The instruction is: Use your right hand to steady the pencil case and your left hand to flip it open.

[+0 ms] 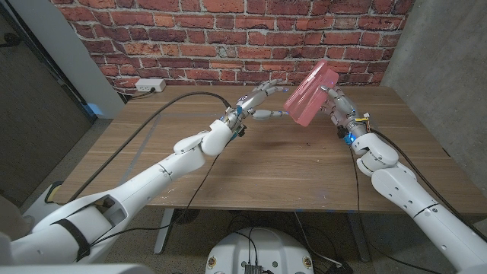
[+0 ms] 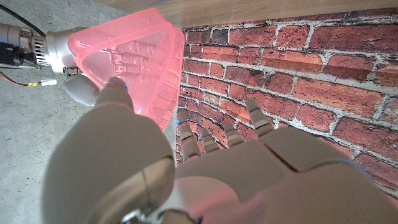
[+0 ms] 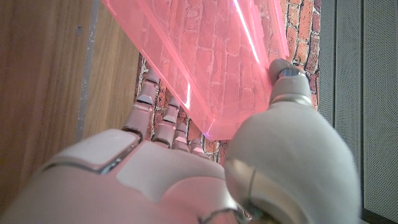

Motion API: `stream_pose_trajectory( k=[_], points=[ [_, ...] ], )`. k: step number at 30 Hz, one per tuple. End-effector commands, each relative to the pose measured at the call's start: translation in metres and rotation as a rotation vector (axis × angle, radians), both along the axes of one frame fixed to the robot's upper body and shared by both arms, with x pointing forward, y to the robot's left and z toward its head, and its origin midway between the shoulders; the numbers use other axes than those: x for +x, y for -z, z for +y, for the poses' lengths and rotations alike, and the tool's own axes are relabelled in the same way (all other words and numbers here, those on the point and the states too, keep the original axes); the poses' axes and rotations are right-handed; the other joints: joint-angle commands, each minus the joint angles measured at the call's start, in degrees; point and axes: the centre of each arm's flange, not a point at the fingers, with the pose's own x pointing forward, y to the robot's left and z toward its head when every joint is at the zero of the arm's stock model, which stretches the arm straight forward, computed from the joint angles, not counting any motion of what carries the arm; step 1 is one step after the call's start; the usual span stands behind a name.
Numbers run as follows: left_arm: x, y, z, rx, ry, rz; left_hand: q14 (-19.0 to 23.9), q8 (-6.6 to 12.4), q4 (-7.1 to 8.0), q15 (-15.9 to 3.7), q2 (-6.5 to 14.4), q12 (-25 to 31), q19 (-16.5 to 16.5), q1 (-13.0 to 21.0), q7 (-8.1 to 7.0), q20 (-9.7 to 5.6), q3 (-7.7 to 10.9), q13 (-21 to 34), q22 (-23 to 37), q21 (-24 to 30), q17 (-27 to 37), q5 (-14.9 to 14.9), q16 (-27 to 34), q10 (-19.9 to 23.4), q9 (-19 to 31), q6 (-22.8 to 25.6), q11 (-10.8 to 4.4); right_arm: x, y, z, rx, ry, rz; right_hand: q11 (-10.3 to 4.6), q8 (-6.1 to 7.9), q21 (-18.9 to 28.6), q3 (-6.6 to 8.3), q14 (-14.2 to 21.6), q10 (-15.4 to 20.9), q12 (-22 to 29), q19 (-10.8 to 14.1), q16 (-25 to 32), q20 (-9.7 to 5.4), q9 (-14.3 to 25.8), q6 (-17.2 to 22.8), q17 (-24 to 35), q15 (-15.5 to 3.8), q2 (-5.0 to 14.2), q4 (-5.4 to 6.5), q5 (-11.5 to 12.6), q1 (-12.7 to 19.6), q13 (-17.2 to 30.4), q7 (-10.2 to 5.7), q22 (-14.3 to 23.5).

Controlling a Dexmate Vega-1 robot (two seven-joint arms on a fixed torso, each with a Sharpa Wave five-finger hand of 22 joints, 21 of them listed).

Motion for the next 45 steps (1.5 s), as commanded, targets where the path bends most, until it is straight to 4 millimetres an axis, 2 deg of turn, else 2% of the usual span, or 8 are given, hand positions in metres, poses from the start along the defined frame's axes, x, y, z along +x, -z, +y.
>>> stream_pose_trajectory(
  k=[1,5,15,27,45],
  points=[
    [0.003,0.001,0.007,0.0,0.01,0.019,0.41,0.21,0.06,0.03,0.26,0.15,0.38,-0.58,-0.09,0.06,-0.04,-0.02,0.09,-0.17,0.03,-0.3,0.22,0.08,0.01,0.5,0.15,0.001,0.002,-0.005,0.042,0.018,0.012,-0.2,0.27,0.52,5.43,4.77,0.25,0.3,1.0,0.42,-1.68,0.16,-2.84,0.19,-6.92,9.81,2.45,0.39,9.87,0.16,-0.59,0.25],
    [0.004,0.002,0.008,-0.002,0.004,0.022,0.55,0.07,0.14,-0.03,0.22,0.15,0.42,-0.77,-0.08,0.07,-0.15,-0.07,0.09,-0.29,0.03,-0.32,0.25,0.14,-0.03,0.28,0.15,-0.002,0.001,-0.008,0.047,0.022,0.004,-0.17,0.26,0.64,5.59,4.89,0.32,0.31,1.08,0.39,-1.79,0.16,-2.75,0.24,-7.11,9.87,2.42,0.55,9.97,0.15,-0.56,0.26],
    [0.003,0.002,0.003,-0.027,-0.02,0.001,1.2,-0.38,0.41,-0.17,0.09,0.11,0.89,-1.41,-0.06,-0.01,-0.52,-0.2,0.11,-0.52,0.02,-0.4,0.41,0.21,-0.15,-0.46,0.1,-0.005,0.0,0.004,0.027,-0.011,-0.004,-0.21,0.2,0.73,5.78,4.97,0.37,0.3,0.97,0.27,-1.87,0.16,-2.74,0.31,-7.04,9.83,2.42,0.78,10.01,0.13,-0.58,0.28],
    [-0.003,0.008,-0.01,-0.035,-0.025,-0.029,0.7,-1.23,0.42,-0.4,-0.43,0.0,1.6,-1.76,-0.08,-0.04,-1.07,-0.4,0.12,-0.91,-0.03,-0.51,0.04,0.25,-0.31,-2.18,-0.2,-0.006,0.0,0.009,0.015,-0.017,-0.004,-0.2,0.11,0.97,5.97,4.89,0.39,0.27,1.11,0.05,-2.23,0.16,-2.76,0.4,-7.03,9.75,2.43,1.02,10.02,0.11,-0.5,0.3],
    [-0.003,0.012,-0.017,-0.027,-0.023,-0.046,0.64,-1.79,0.27,-0.59,-0.93,-0.1,1.47,-1.79,-0.14,-0.13,-1.58,-0.62,0.11,-1.75,-0.06,-0.46,-0.18,0.32,-0.44,-3.32,-0.29,-0.009,-0.001,0.01,0.01,-0.027,-0.01,-0.21,0.04,1.06,6.15,4.78,0.36,0.22,0.91,-0.15,-2.32,0.16,-2.78,0.5,-7.01,9.72,2.47,1.25,10.0,0.09,-0.53,0.33]
  ],
)
